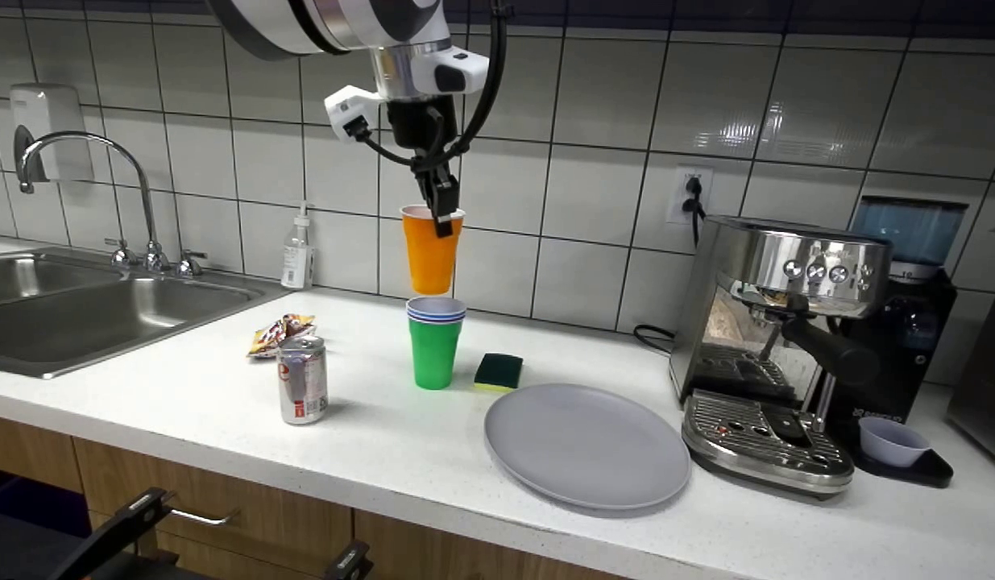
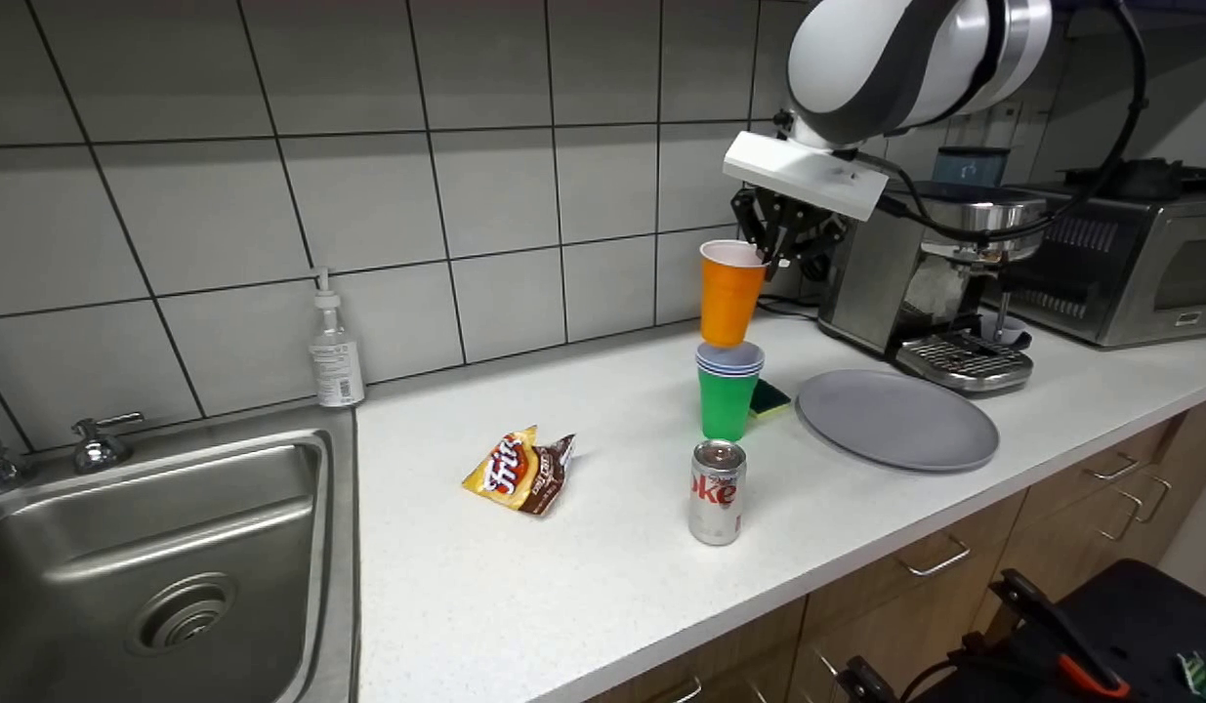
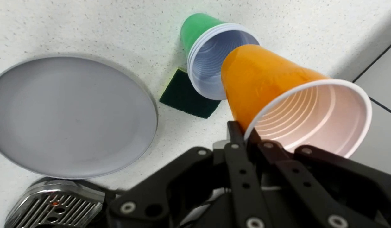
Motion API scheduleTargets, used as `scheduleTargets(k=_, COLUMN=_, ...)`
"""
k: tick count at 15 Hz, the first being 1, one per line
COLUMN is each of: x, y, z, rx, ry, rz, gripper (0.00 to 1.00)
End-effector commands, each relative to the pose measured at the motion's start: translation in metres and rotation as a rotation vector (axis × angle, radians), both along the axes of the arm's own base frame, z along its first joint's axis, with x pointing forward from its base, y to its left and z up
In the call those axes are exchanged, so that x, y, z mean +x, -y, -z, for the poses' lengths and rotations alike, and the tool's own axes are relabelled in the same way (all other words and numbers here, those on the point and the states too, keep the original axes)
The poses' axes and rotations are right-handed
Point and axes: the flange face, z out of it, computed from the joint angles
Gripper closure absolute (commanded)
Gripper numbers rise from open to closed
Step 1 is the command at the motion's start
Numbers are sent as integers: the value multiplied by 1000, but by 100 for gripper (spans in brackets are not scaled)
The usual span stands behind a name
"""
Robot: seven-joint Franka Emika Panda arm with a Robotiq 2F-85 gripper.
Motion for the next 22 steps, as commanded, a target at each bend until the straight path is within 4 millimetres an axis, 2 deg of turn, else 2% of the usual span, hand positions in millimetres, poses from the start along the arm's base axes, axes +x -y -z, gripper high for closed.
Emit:
scheduleTargets(k=1, x=4, y=5, z=-6, rx=-25, ry=-27, rz=-5, gripper=99)
scheduleTargets(k=22, x=10, y=6, z=27, rx=-68, ry=-87, rz=-4, gripper=99)
